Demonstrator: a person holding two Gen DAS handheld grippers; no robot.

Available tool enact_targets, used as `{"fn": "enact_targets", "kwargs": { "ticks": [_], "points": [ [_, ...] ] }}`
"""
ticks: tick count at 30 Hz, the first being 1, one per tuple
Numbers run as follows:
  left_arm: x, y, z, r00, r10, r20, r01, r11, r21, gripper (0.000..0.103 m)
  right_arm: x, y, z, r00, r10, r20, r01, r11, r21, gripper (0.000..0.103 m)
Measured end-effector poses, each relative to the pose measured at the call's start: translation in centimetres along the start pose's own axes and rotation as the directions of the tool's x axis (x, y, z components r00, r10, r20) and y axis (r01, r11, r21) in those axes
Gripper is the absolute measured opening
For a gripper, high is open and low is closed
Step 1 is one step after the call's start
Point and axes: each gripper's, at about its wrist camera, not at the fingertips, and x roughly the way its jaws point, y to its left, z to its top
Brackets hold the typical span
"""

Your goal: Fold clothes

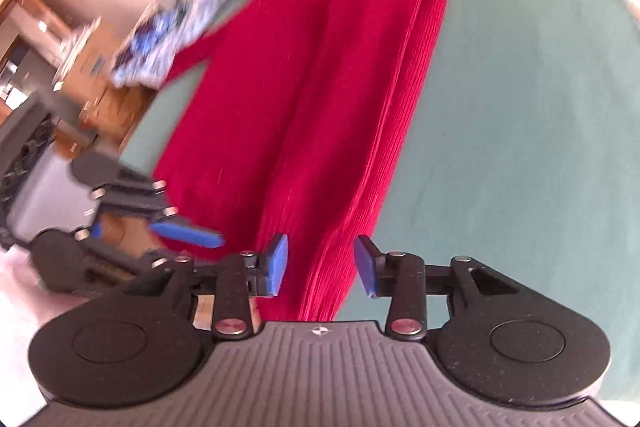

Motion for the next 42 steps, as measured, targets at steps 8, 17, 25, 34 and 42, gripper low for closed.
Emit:
{"fn": "enact_targets", "kwargs": {
  "ticks": [8,17,25,34,42],
  "points": [
    [6.3,-0.3,3.6,0.998,0.063,-0.002,-0.063,0.991,0.116,0.026,5.8,-2.2,3.0,1.0,0.006,-0.029,-0.002,0.993,0.118,0.0],
    [5.5,2.4,5.1,0.998,0.042,0.055,-0.047,0.995,0.086,0.036,9.0,-5.2,17.3,0.987,-0.08,0.137,0.092,0.992,-0.083,0.025],
    [6.5,2.4,4.4,0.993,0.121,0.007,-0.121,0.99,-0.07,0.018,15.7,-11.3,27.9,0.979,-0.127,0.157,0.145,0.983,-0.11,0.006],
    [6.6,1.9,4.7,0.985,0.171,-0.023,-0.173,0.975,-0.137,0.019,16.5,-14.5,31.7,0.968,-0.14,0.208,0.159,0.984,-0.077,0.01],
    [7.3,1.4,4.7,0.986,0.164,-0.023,-0.166,0.972,-0.165,0.031,14.9,-11.7,26.6,0.992,0.056,0.117,-0.035,0.984,-0.177,0.017]
  ]
}}
